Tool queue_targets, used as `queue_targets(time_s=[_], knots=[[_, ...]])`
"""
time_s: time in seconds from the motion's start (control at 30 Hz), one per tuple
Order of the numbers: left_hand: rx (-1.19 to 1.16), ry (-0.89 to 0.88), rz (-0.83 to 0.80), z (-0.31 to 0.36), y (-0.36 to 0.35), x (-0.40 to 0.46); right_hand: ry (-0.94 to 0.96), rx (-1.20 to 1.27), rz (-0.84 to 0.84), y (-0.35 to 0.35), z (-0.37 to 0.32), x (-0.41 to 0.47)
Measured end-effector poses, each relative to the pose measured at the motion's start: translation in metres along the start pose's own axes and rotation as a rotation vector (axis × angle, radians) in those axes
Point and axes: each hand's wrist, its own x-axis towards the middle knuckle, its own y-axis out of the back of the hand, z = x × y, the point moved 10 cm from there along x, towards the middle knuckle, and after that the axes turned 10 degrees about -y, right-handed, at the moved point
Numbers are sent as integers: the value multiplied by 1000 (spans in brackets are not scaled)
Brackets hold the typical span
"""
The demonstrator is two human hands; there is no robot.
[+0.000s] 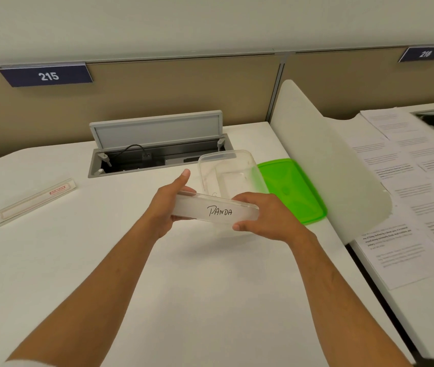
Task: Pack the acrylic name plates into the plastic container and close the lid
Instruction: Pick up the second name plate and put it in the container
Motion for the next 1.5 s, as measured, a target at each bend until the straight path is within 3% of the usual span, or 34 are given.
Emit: queue_targets(time_s=[0.23,0.4,0.53,0.7,0.97,1.5], knots=[[15,-33,-42,11,-21,19,14,-1,53,18,12,-1],[43,-56,97,15,-17,37,-84,44,128,25,30,5],[271,-93,189,-6,-8,40,-197,83,268,37,42,10],[276,-96,48,-35,-22,34,-321,-104,406,43,40,20],[258,-155,26,-35,-29,34,-444,-303,326,13,41,46],[162,-105,3,-39,-28,32,-558,-385,164,-24,62,65]])
